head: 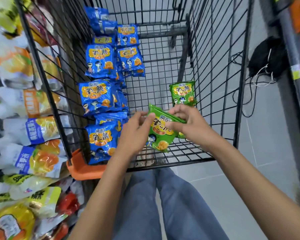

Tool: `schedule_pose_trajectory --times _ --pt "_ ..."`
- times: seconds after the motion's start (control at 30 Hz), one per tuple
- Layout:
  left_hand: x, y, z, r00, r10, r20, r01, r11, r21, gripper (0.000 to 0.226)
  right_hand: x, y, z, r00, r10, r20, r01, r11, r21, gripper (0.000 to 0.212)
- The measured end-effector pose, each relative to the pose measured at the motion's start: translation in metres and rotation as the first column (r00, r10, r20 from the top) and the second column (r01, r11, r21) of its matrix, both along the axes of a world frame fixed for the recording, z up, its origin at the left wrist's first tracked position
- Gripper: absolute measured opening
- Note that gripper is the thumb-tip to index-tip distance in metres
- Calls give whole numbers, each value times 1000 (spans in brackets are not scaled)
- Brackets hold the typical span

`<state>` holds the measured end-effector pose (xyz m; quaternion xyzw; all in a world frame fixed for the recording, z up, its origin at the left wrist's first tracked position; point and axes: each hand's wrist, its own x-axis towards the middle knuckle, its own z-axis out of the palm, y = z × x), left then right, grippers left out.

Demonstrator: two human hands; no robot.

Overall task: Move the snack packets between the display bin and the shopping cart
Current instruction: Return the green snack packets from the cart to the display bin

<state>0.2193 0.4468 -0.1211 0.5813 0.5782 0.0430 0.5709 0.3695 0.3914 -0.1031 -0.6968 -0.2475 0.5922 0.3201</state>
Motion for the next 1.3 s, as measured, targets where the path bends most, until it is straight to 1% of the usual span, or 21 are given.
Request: schedule_pose_trajectory --times 0.07,0.17,0.2,0.23,0.3,0.37,0.43,0.5,0.57,0.63,0.73,0.83,0.87,0.93,0.97,1.0,1.07,1.1,1.13,1.23,1.3 --pt "8 4 -7 998 -27 55 32 995 -97 24 2 1 -3 999 -54 -4 54 998 -14 21" --pt "14 5 -12 993 31 115 -16 991 -134 17 7 9 -11 996 -94 12 94 995 -40 5" --pt "14 5 -14 990 69 119 -51 988 -146 16 9 13 -16 993 -117 20 118 992 -50 5" --pt "15 5 -15 987 116 110 -98 982 -162 18 12 18 -22 987 -154 50 157 985 -66 12" --pt "15 7 -16 976 207 60 -192 962 -196 33 20 32 -40 949 -202 243 225 972 -70 23" --pt "13 8 -18 964 266 32 -252 941 -224 39 29 46 -60 843 -121 524 200 975 -97 44" --pt "12 6 -20 956 292 6 -284 932 -224 45 37 57 -82 710 20 704 143 975 -172 65" --pt "13 3 -22 953 301 -37 -302 929 -215 62 40 63 -101 654 100 750 149 955 -257 86" --pt "14 2 -26 943 328 -49 -331 922 -199 64 40 64 -118 631 155 761 169 929 -329 100" --pt "15 3 -30 931 361 -53 -364 906 -216 61 39 60 -130 593 196 781 169 918 -358 104" --pt "16 4 -34 922 385 -34 -382 896 -227 58 38 53 -137 563 178 807 174 929 -326 104" --pt "20 6 -35 921 387 -47 -387 889 -246 57 35 45 -129 607 97 788 200 942 -270 107" --pt "21 7 -36 919 391 -50 -390 886 -249 48 34 44 -123 636 50 770 220 945 -243 106" --pt "23 9 -38 920 389 -54 -390 889 -241 12 33 43 -108 713 -79 697 274 946 -172 100" --pt "24 9 -37 916 397 -63 -400 887 -230 4 32 42 -100 755 -137 641 288 947 -138 96" --pt "25 10 -37 916 396 -62 -399 888 -228 6 30 40 -91 798 -170 579 287 951 -116 94" --pt "29 11 -35 916 396 -55 -397 884 -245 44 22 33 -72 877 -175 447 247 963 -109 95" --pt "31 11 -35 914 402 -57 -403 878 -257 58 16 28 -63 911 -159 381 217 970 -114 96" --pt "32 12 -34 910 413 -32 -406 872 -276 62 9 24 -55 937 -136 321 181 976 -117 95" --pt "32 13 -34 904 423 61 -369 845 -387 41 -9 14 -43 971 -78 226 104 989 -105 92" --pt "29 12 -35 911 405 80 -344 853 -393 32 -11 12 -40 982 -61 181 81 991 -105 90"
